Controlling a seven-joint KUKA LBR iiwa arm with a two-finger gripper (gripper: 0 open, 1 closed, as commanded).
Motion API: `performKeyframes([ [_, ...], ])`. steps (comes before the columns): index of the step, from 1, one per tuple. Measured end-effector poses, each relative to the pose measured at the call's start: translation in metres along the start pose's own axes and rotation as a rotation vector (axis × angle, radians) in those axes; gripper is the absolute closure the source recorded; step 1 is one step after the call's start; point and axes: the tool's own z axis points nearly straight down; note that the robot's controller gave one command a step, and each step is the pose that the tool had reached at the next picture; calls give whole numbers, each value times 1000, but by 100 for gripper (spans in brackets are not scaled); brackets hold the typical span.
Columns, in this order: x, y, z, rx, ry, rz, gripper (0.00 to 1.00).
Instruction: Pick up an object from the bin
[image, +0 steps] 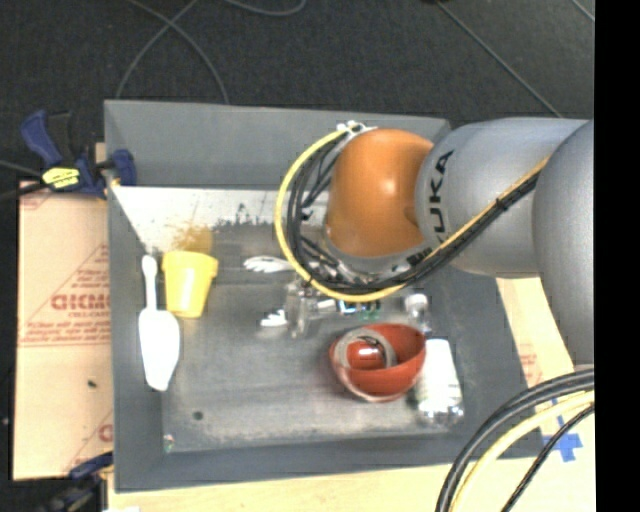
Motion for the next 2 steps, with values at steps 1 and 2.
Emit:
performKeyframes([
  [1,3,-25,23,-1,0,-116,100],
  [2,14,-35,24,-1,-5,-118,100],
])
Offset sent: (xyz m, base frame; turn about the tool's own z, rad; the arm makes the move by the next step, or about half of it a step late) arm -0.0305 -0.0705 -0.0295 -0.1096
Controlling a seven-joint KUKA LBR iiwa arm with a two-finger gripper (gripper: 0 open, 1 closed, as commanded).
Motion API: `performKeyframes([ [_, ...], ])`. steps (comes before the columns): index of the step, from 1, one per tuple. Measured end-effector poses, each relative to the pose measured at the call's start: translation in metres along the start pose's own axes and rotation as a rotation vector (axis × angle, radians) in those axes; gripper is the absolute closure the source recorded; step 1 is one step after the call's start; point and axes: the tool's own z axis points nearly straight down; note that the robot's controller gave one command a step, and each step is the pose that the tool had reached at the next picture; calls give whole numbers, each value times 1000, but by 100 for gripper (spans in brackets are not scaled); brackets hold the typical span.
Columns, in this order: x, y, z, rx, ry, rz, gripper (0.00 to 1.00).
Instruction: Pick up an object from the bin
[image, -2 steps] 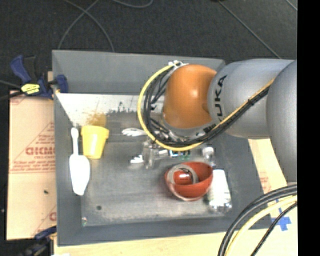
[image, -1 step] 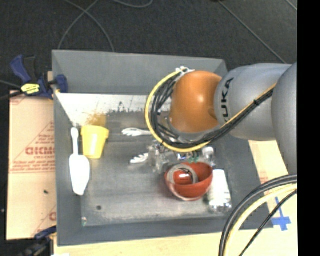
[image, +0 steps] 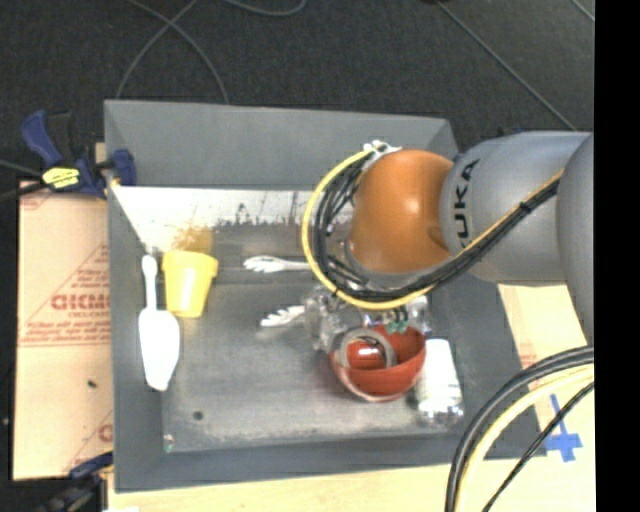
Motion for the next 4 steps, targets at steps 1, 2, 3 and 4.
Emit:
performKeyframes([
  [1,-9,40,56,-2,-2,83,100],
  [2,8,-35,2,7,-7,43,100],
  [3,8,-35,2,7,-7,43,100],
  [4,13,-75,-24,12,-14,-180,100],
])
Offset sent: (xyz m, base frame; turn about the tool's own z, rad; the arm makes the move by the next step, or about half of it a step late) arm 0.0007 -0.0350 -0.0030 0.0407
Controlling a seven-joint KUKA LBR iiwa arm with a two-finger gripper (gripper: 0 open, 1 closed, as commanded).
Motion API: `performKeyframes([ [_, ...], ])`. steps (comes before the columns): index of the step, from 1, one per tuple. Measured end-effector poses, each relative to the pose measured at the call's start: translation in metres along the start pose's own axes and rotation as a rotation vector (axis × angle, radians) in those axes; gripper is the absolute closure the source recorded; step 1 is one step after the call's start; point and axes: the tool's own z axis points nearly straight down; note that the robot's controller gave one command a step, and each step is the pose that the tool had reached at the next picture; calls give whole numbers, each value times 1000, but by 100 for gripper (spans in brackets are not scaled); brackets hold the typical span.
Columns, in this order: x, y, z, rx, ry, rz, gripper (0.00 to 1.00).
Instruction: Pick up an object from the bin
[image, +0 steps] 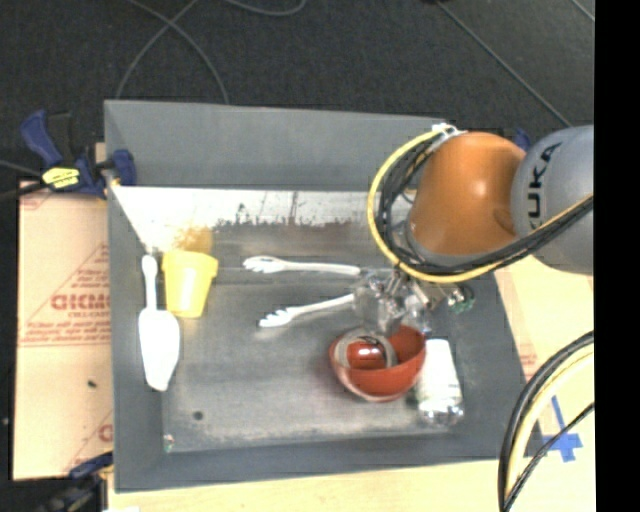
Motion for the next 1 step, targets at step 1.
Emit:
performKeyframes([
  [1,12,1,42,-3,4,472,100],
])
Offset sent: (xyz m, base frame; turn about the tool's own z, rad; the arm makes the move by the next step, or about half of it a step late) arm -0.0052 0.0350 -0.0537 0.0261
